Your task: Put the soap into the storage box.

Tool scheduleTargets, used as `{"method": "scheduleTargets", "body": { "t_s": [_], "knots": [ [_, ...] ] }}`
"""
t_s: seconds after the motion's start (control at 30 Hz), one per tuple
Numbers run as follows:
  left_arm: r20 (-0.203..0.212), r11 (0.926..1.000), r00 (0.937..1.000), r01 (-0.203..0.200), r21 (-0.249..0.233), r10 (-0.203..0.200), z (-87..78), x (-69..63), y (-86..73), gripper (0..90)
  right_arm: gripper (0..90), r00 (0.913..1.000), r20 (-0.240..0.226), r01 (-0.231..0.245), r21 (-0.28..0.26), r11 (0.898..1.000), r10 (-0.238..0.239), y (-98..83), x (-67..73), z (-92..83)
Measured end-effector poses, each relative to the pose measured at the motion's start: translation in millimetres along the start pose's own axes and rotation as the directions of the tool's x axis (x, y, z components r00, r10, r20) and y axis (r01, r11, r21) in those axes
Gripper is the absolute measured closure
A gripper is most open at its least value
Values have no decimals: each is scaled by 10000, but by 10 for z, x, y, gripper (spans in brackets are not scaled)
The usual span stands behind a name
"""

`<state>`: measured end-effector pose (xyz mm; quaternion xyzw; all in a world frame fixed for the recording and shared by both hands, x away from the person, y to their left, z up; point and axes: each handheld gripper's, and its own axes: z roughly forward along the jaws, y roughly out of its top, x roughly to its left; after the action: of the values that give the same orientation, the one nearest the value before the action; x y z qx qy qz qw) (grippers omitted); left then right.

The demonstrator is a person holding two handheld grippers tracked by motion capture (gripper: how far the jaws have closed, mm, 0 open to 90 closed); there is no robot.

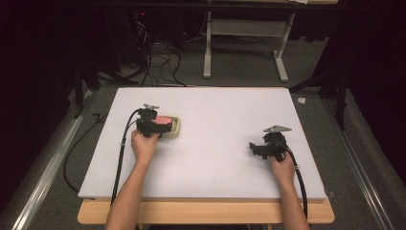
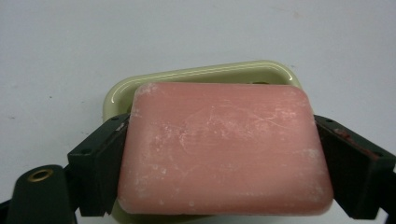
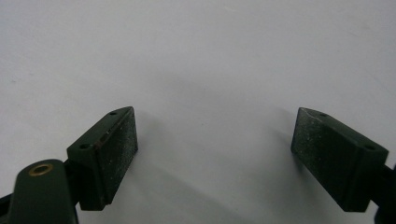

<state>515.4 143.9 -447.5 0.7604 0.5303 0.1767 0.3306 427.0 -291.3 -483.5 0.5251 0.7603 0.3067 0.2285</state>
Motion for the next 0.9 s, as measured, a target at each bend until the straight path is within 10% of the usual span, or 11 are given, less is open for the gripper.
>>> {"method": "scheduleTargets", "body": {
  "t_s": [0.9],
  "knots": [
    [-454, 9997, 9989, 69, -240, -80, 61, -22, 0, 128, 152, 10000, -2, -5, 1, 10000, 5, 0, 0, 0]
  ]
}}
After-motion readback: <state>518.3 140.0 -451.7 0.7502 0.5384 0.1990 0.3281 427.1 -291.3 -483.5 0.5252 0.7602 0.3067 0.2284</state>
